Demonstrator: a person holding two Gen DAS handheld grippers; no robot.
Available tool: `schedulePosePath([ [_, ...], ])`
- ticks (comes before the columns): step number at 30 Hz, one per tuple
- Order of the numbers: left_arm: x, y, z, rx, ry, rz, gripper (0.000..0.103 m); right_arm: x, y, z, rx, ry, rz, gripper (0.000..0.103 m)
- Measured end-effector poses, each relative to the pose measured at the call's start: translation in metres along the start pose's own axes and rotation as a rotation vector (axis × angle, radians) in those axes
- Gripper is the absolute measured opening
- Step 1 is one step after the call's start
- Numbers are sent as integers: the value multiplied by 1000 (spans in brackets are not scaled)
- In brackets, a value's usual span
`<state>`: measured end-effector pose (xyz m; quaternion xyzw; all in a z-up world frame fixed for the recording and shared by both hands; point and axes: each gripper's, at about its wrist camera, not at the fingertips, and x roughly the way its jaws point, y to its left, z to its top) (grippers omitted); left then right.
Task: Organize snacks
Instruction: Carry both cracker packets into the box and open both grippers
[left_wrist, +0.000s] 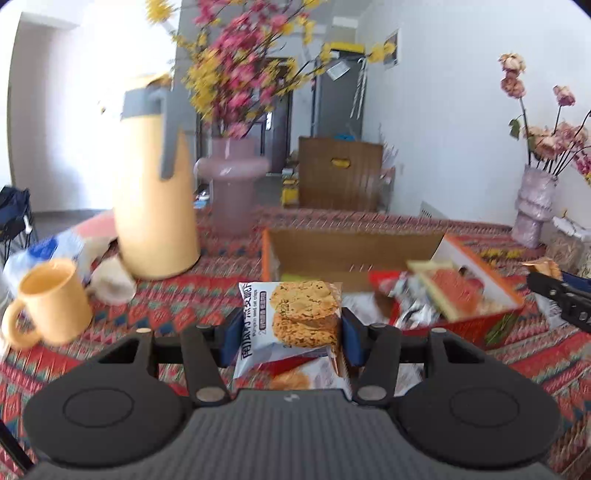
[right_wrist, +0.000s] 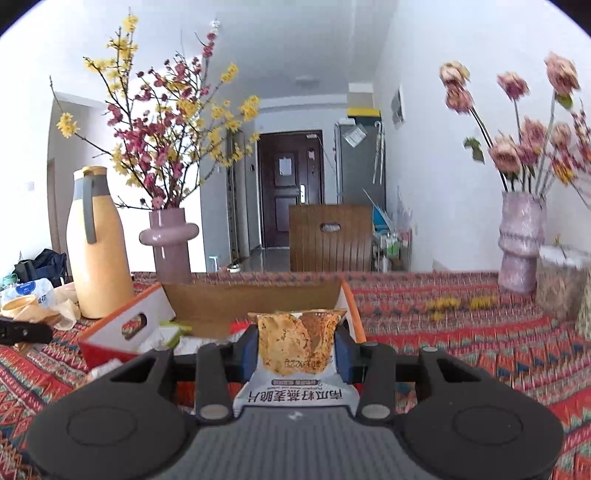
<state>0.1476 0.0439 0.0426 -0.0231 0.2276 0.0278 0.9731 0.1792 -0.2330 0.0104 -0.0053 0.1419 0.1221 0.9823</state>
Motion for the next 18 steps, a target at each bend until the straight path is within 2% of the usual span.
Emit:
schedulePosePath([
  [3, 9, -12, 14, 8, -21, -8, 55, 13, 5, 15, -16, -9, 11, 41],
  [7, 31, -25, 31, -13, -10, -27, 55, 37, 13, 29, -26, -4, 25, 41],
  [11, 55, -37, 41, -26, -4, -24, 55, 66, 17, 32, -1, 3, 25, 41],
  [15, 80, -43, 39, -29, 5, -6, 55, 86, 15, 23, 35, 14, 34, 41],
  [18, 101, -40, 24, -49, 28, -1, 54, 93, 13, 15, 41, 41, 37, 41],
])
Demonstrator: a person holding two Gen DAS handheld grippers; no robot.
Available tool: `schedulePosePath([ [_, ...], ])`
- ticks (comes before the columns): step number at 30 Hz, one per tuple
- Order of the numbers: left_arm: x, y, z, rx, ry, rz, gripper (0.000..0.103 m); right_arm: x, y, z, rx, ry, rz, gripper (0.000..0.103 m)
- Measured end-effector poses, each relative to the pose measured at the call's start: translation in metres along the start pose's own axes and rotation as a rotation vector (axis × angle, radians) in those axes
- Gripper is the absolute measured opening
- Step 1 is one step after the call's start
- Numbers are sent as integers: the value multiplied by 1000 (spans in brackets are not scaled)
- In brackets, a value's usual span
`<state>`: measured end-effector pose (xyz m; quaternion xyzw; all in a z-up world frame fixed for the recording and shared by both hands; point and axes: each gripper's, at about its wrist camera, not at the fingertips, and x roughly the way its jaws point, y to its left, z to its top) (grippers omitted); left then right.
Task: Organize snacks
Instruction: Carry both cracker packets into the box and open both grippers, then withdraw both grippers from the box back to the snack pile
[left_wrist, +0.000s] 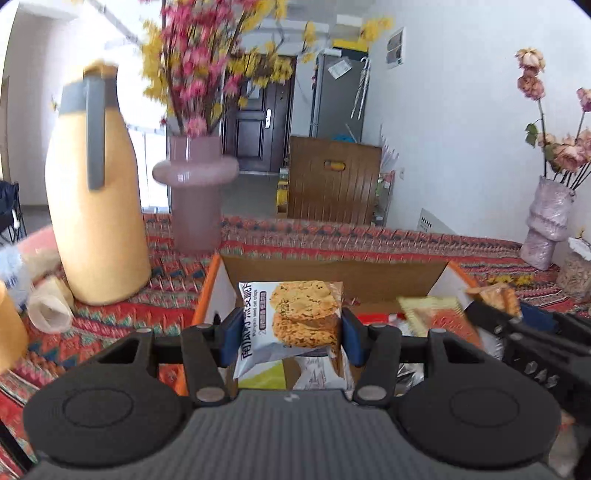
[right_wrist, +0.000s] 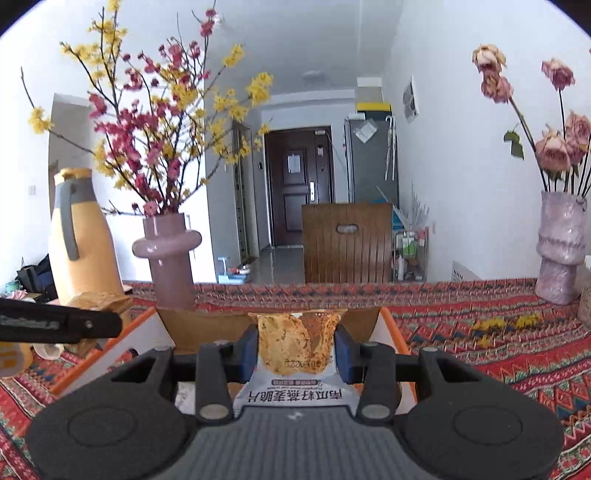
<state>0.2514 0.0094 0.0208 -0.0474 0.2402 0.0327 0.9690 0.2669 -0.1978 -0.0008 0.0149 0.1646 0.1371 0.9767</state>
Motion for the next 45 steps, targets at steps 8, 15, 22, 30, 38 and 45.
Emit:
schedulePosePath([
  [8, 11, 6, -10, 0, 30, -21, 56, 12, 0, -10, 7, 70, -15, 42],
  [15, 6, 10, -10, -24, 11, -18, 83, 10, -5, -10, 43, 72, -16, 57],
  [22, 2, 14, -10, -61, -12, 1, 103, 6, -18, -9, 111, 46, -79, 97],
  [30, 6, 16, -11, -65, 2, 18, 103, 6, -23, -10, 138, 46, -84, 101],
  [38, -7, 16, -3, -84, -15, 65, 103, -2, -23, -5, 149, 25, -85, 101],
  [45, -44, 22, -1, -80, -35, 44, 103, -45, -21, 3, 126, -17, -85, 102],
])
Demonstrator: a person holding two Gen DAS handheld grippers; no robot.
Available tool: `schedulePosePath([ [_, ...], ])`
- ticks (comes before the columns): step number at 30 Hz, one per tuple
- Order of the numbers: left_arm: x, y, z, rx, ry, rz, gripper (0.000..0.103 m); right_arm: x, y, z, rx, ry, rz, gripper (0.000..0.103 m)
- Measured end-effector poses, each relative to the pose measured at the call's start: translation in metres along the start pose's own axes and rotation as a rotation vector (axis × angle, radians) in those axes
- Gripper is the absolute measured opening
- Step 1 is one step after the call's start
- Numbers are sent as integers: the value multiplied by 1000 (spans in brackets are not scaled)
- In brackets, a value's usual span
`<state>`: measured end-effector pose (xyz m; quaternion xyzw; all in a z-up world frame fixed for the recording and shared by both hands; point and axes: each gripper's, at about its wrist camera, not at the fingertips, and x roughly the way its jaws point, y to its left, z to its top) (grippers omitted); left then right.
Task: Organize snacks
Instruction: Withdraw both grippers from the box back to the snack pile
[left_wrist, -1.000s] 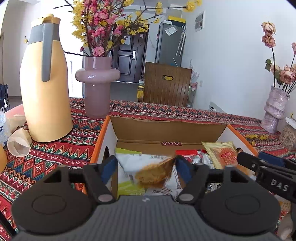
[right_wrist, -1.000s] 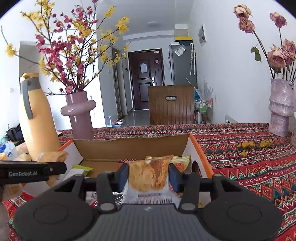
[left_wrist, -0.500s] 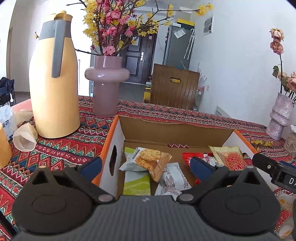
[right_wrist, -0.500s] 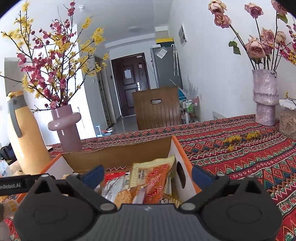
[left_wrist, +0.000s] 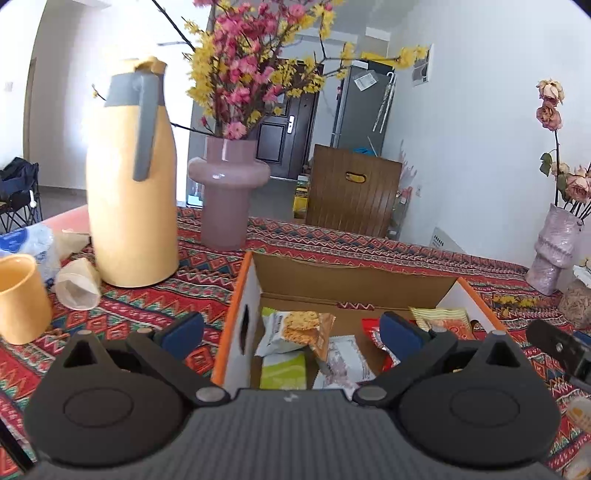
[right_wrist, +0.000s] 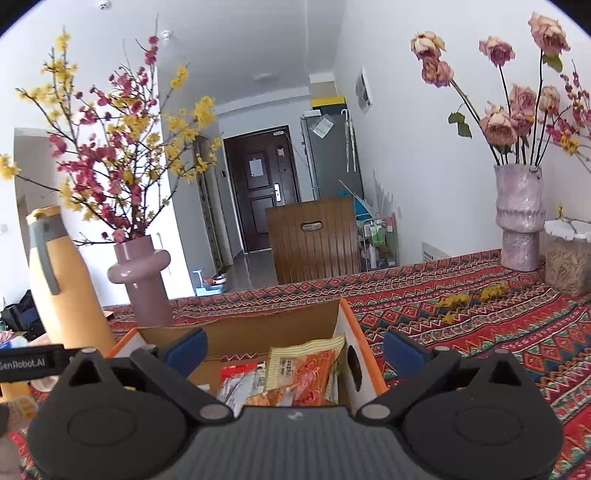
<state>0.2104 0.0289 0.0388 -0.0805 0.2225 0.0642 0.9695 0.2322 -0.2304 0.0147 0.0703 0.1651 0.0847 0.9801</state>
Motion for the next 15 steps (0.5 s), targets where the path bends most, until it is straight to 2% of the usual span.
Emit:
schedulePosePath([
  [7, -23, 14, -17, 51, 27, 11, 103, -33, -8, -18, -34, 72, -6, 102],
  [15, -36, 35, -53, 71, 96, 15, 103, -53, -20, -63, -8, 213, -2, 102],
])
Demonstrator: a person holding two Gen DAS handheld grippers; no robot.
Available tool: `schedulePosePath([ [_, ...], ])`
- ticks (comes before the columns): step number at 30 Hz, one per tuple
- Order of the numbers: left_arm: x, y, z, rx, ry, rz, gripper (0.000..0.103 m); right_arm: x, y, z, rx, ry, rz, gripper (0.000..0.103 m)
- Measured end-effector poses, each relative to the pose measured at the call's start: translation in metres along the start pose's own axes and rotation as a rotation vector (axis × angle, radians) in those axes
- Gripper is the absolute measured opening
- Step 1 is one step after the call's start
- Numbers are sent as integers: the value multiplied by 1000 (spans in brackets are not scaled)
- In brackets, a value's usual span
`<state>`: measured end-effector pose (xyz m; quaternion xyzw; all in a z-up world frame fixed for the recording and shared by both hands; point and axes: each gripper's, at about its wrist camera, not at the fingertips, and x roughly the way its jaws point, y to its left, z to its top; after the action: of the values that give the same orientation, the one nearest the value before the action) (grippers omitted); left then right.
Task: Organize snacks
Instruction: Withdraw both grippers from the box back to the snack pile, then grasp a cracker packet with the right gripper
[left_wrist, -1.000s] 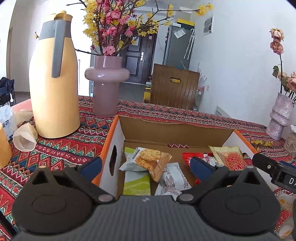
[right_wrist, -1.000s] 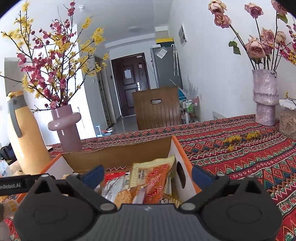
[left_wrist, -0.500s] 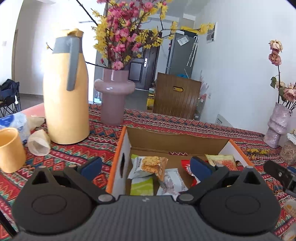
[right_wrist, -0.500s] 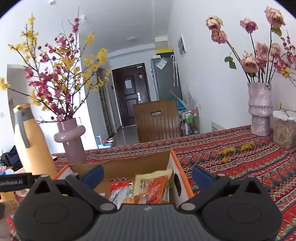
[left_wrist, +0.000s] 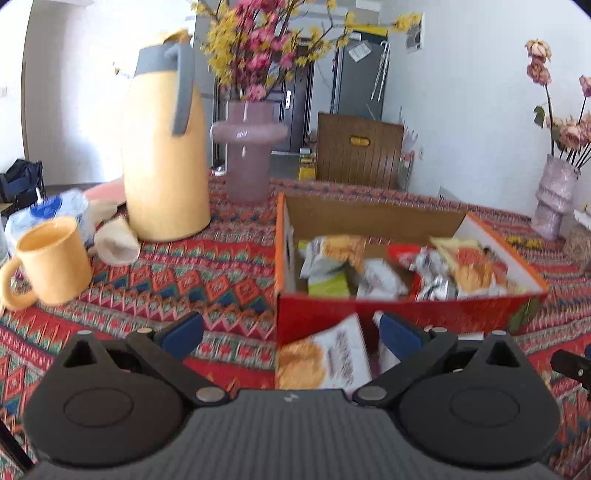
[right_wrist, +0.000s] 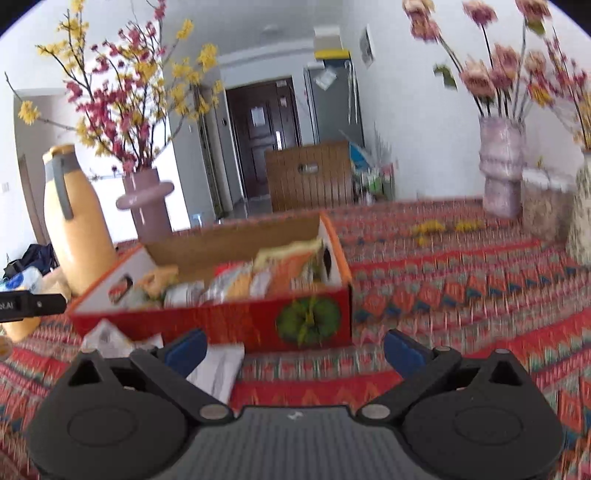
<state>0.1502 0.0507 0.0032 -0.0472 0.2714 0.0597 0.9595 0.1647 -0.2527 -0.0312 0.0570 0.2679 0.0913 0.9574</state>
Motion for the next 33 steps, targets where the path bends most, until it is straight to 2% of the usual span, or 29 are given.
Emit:
schedulePosePath([
  [4, 3, 6, -18, 10, 34, 2, 103, 0, -2, -17, -1, 56, -12, 102],
  [9, 16, 10, -35, 15, 70, 15, 103, 3, 2, -23, -13, 90, -22, 102],
  [24, 17, 16, -36, -29, 61, -22, 103, 39, 29, -26, -142, 232, -65, 102],
  [33, 16, 17, -36, -38, 60, -23, 103, 40, 29, -27, -149, 241, -58, 103],
])
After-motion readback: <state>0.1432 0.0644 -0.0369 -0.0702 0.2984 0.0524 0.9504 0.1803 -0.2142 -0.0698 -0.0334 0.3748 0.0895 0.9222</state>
